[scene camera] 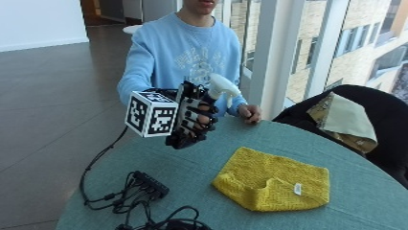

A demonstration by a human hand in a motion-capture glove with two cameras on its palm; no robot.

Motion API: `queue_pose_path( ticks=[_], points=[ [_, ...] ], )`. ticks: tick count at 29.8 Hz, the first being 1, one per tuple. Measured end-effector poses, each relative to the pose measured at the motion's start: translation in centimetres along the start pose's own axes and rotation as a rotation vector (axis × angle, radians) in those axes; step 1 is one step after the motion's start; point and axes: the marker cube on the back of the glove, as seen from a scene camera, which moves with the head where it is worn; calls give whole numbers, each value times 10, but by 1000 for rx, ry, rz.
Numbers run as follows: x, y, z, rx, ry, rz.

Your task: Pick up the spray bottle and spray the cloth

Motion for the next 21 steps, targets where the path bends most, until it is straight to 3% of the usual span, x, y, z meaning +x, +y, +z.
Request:
queue_pose_path(
  ticks=[8, 21],
  points=[
    [-1, -9, 11, -158, -15, 130],
    [15, -22, 30, -258, -53, 268]
  ],
)
